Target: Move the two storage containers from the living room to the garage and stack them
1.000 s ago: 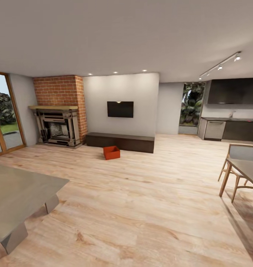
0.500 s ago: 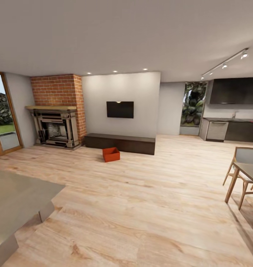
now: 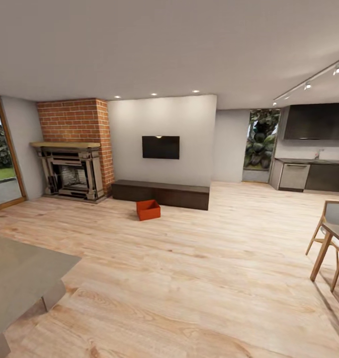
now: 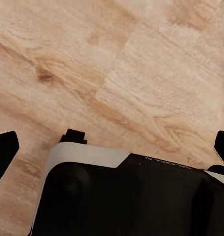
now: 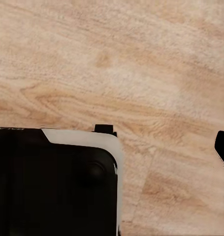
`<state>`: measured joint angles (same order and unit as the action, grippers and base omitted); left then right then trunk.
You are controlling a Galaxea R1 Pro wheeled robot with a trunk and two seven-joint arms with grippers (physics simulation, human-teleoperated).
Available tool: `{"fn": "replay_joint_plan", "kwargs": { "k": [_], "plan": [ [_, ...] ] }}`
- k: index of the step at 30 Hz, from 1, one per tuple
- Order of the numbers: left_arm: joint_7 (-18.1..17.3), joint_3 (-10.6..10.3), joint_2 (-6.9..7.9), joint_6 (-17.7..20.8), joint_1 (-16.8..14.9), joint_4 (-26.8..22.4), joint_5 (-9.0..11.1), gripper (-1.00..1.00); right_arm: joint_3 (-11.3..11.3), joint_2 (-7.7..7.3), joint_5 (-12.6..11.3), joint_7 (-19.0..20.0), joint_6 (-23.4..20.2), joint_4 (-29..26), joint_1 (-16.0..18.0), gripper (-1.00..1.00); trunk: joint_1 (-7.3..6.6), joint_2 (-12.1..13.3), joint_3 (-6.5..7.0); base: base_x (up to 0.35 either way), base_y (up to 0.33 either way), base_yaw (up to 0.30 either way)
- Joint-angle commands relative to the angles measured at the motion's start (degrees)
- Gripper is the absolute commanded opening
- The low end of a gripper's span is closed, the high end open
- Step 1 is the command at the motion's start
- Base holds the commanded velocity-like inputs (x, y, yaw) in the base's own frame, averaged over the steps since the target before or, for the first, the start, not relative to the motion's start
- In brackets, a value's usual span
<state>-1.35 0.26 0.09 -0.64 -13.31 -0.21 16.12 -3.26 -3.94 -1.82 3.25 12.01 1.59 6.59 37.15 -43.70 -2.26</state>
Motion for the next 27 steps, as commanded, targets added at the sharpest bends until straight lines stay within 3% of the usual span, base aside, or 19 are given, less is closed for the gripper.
{"fn": "replay_joint_plan", "kwargs": {
  "k": [1, 27],
  "plan": [
    [-0.1, 0.0, 0.02, -0.1, 0.0, 0.0, 0.3, 1.0, -0.3, -0.01, -0.2, 0.2, 0.3, 0.2, 0.1, 1.0, 0.05, -0.1, -0.1, 0.325, 0.0, 0.0],
    [-0.1, 0.0, 0.0, -0.1, 0.0, 0.0, 0.3, 1.0, -0.3, -0.01, -0.2, 0.2, 0.3, 0.2, 0.1, 1.0, 0.05, -0.1, -0.1, 0.325, 0.0, 0.0]
  ]
}}
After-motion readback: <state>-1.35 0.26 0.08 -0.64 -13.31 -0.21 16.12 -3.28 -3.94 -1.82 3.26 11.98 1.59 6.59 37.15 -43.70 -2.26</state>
